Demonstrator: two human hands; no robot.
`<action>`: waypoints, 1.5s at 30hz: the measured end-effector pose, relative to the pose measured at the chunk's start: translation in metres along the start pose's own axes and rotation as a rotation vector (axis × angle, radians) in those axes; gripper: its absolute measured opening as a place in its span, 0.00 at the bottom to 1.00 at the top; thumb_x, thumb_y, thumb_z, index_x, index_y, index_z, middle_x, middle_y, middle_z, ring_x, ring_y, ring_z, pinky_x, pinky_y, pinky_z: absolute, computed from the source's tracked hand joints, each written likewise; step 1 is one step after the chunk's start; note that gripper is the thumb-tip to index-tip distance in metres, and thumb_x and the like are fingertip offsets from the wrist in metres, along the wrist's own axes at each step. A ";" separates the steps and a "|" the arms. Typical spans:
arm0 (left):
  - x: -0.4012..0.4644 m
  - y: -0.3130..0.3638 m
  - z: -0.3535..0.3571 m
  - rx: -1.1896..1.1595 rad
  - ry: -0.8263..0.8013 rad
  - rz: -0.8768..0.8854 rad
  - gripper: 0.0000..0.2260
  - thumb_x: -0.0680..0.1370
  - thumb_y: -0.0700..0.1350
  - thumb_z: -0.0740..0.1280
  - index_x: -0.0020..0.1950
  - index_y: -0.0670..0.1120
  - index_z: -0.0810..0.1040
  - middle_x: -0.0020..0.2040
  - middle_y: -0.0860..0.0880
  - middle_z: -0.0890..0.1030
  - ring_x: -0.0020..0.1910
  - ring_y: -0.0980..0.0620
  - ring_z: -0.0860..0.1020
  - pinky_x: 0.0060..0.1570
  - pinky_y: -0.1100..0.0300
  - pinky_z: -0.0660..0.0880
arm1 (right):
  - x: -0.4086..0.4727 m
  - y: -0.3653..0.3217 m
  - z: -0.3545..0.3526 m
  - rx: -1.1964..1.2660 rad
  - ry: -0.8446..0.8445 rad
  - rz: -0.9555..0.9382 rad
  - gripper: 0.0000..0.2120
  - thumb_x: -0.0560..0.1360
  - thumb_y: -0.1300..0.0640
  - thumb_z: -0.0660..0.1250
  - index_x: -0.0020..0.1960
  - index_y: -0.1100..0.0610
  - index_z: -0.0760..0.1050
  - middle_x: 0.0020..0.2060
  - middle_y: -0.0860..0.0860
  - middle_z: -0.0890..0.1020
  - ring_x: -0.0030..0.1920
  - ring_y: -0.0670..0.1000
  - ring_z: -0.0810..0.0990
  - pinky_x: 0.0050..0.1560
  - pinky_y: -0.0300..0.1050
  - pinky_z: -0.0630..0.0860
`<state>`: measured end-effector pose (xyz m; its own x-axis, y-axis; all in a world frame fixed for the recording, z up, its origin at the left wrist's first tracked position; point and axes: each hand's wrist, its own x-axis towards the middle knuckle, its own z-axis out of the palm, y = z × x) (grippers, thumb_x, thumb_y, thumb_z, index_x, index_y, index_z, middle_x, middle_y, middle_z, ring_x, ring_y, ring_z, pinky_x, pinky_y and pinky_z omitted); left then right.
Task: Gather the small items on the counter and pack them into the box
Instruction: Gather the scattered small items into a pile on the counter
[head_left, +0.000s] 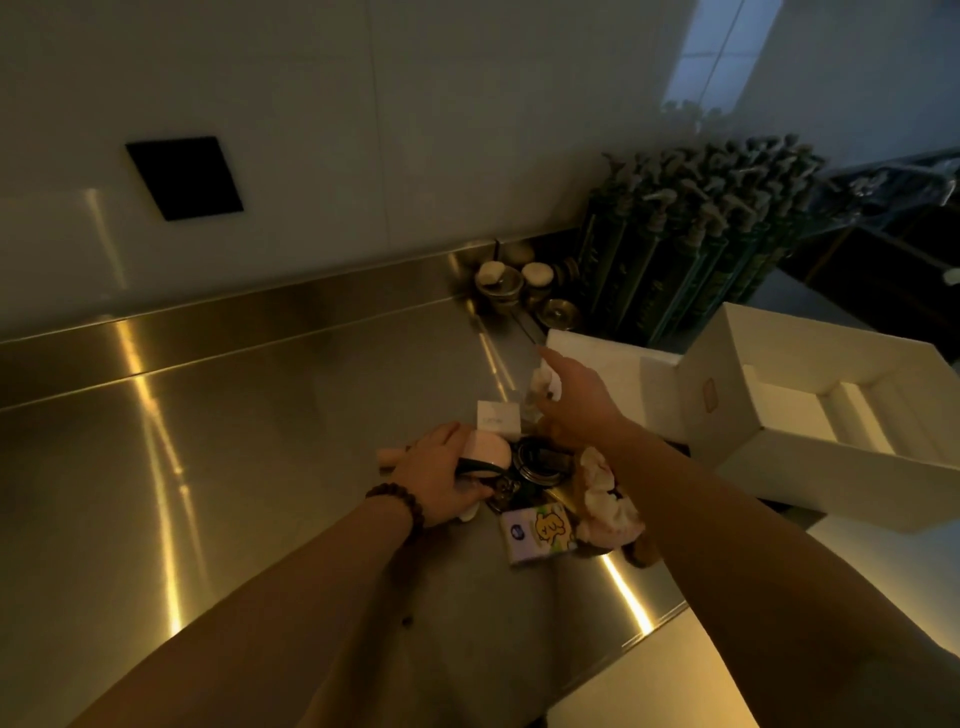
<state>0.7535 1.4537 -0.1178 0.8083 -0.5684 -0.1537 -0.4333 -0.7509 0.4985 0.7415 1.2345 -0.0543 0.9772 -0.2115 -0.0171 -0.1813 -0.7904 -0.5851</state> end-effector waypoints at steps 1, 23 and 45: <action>0.000 0.000 -0.001 -0.010 -0.003 -0.006 0.41 0.70 0.62 0.68 0.76 0.50 0.52 0.76 0.49 0.55 0.73 0.47 0.58 0.70 0.54 0.56 | -0.002 -0.001 -0.001 0.014 0.019 -0.001 0.31 0.75 0.59 0.67 0.74 0.53 0.61 0.69 0.55 0.71 0.67 0.55 0.70 0.63 0.43 0.64; -0.285 -0.168 -0.109 0.087 0.737 -0.679 0.31 0.76 0.61 0.60 0.73 0.45 0.61 0.71 0.45 0.67 0.69 0.47 0.64 0.68 0.55 0.59 | -0.094 -0.268 0.203 0.163 -0.388 -0.692 0.27 0.76 0.60 0.68 0.71 0.64 0.65 0.72 0.60 0.65 0.73 0.55 0.62 0.71 0.37 0.53; -0.548 -0.466 -0.184 0.054 0.731 -0.911 0.32 0.73 0.62 0.62 0.72 0.46 0.62 0.70 0.44 0.65 0.70 0.43 0.62 0.70 0.50 0.60 | -0.204 -0.543 0.473 0.029 -0.461 -0.592 0.28 0.74 0.44 0.67 0.72 0.49 0.65 0.75 0.50 0.57 0.74 0.54 0.55 0.71 0.55 0.64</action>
<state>0.5859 2.1773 -0.1087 0.8584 0.5030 0.1005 0.4226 -0.8045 0.4173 0.6931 1.9787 -0.1168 0.8586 0.5119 -0.0270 0.3861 -0.6804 -0.6229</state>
